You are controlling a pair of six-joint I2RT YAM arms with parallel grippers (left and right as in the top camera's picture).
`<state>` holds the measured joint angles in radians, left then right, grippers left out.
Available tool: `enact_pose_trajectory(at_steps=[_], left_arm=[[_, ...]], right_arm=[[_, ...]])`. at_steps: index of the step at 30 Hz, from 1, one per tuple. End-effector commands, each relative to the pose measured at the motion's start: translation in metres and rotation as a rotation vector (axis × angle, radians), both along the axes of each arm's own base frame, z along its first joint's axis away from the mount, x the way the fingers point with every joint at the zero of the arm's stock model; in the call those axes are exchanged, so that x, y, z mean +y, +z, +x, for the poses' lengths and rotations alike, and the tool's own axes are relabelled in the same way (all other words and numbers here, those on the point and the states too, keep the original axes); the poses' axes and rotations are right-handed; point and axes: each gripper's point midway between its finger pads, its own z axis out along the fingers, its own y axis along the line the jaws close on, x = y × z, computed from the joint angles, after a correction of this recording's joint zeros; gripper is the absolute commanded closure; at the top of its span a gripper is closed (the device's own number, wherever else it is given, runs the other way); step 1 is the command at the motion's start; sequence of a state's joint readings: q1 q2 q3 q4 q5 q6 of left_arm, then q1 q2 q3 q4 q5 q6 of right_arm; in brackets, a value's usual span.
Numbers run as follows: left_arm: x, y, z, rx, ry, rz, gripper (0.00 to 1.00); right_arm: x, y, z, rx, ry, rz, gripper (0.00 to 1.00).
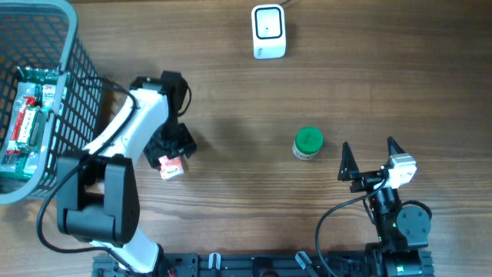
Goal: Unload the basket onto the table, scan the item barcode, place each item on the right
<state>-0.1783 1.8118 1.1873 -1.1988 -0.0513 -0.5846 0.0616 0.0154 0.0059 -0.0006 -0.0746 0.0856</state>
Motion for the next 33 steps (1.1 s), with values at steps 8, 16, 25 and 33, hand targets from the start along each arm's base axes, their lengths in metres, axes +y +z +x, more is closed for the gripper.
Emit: enact_pose_trajectory(at_steps=[8, 16, 25, 33], left_arm=[[-0.014, -0.042, -0.006, -0.046, 0.017, -0.082, 0.37], [-0.07, -0.042, 0.003, -0.104, -0.079, -0.239, 0.42], [-0.131, -0.01, 0.034, -0.253, -0.286, -0.238, 0.25], [-0.128, 0.029, 0.047, -0.258, -0.293, -0.183, 0.0]], right_arm=[[-0.001, 0.002, 0.0, -0.011, -0.005, -0.004, 0.0], [-0.001, 0.002, 0.0, -0.011, -0.005, -0.004, 0.0], [-0.001, 0.002, 0.0, -0.011, -0.005, -0.004, 0.0], [-0.001, 0.002, 0.0, -0.011, -0.005, -0.004, 0.0]])
